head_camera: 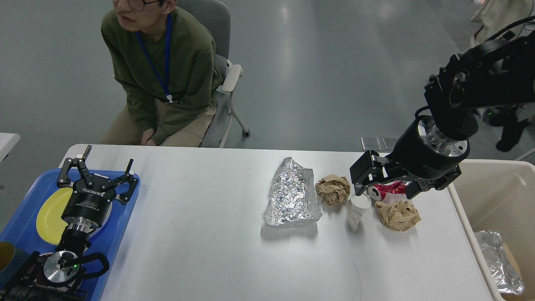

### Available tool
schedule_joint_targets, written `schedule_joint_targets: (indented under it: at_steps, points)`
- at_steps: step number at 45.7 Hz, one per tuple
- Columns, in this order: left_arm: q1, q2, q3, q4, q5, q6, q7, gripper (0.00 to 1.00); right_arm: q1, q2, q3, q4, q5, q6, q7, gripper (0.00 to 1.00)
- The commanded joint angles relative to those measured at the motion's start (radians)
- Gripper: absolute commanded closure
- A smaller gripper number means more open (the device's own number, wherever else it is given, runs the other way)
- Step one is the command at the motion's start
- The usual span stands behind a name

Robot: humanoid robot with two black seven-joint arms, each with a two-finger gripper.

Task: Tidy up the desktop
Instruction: 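Raise the right gripper out of the bin toward the foil sheet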

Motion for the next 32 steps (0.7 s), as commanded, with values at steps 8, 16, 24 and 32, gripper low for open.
schedule_joint_targets:
  at_steps: [8, 16, 24, 32]
  points:
    - [0.0, 0.0, 0.0, 0.0, 0.0, -0.001, 0.0, 0.04, 0.0, -0.004, 0.001, -0.001, 0.0, 0.0, 0.0, 0.0]
    - [0.0, 0.0, 0.001, 0.0, 0.0, -0.001, 0.0, 0.04, -0.001, -0.004, -0.002, -0.001, 0.0, 0.0, 0.0, 0.0]
    - [0.0, 0.0, 0.001, 0.0, 0.0, -0.001, 0.0, 0.04, -0.003, -0.001, -0.004, -0.001, 0.0, 0.0, 0.0, 0.0]
    - [0.0, 0.0, 0.001, 0.0, 0.0, -0.001, 0.0, 0.04, -0.017, -0.001, 0.007, -0.016, 0.011, -0.009, 0.004, 0.0]
